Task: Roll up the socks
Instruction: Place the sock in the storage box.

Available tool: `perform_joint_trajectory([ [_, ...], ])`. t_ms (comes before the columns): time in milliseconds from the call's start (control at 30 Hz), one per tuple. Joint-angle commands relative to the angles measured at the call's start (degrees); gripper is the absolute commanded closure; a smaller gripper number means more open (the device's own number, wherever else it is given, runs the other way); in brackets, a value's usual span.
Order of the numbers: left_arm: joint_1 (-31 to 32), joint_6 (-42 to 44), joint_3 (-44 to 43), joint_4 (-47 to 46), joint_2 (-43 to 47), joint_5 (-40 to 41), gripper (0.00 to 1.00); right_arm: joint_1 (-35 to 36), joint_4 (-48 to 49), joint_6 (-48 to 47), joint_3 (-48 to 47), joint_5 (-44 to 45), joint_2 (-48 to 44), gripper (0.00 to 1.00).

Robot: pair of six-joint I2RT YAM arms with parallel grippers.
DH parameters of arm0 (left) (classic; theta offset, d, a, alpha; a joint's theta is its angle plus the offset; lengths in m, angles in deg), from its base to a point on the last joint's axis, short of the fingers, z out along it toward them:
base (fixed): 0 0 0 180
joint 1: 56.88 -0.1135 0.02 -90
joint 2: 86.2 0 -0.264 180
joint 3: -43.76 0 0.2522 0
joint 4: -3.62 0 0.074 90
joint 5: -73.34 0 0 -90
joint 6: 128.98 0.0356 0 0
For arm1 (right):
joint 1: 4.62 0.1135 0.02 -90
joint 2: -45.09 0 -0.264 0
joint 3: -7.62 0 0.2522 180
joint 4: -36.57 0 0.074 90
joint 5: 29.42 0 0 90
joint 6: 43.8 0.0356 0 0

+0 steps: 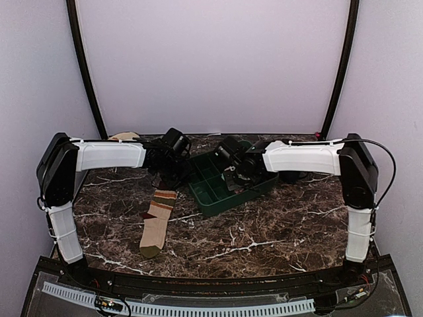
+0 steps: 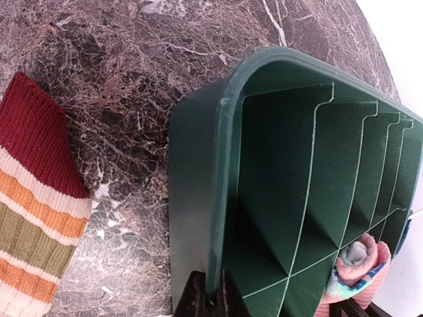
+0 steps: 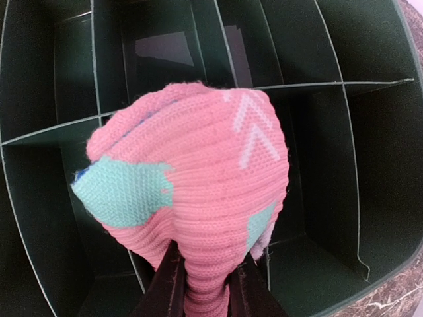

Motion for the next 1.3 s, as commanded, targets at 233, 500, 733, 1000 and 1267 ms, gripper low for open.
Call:
perform_joint_trajectory([
  [233,0.20,-1.86,0.11,4.25,2.18,-1.61,0.98,-1.93,-6.78,1.85,-0.16,-6.82,4.20,1.00],
  [500,0.26,-1.20,0.18,2.99,1.50,-1.93,0.98,-4.01,-10.30,1.45,-2.86,-8.57,5.66,1.00],
  [733,0.61,0.33,-0.61,3.25,0.98,-1.09,0.98,-5.18,-16.54,-0.06,-11.83,-9.37,9.92,1.00],
  [1000,0.76,1.42,-1.11,3.42,-0.01,-0.08,0.98,-6.09,-25.31,-2.10,-24.77,-9.48,16.17,0.85],
  [1267,0.62,1.91,-1.81,3.75,-0.50,0.66,0.98,-6.66,-24.76,-2.01,-26.02,-8.63,11.54,0.63],
])
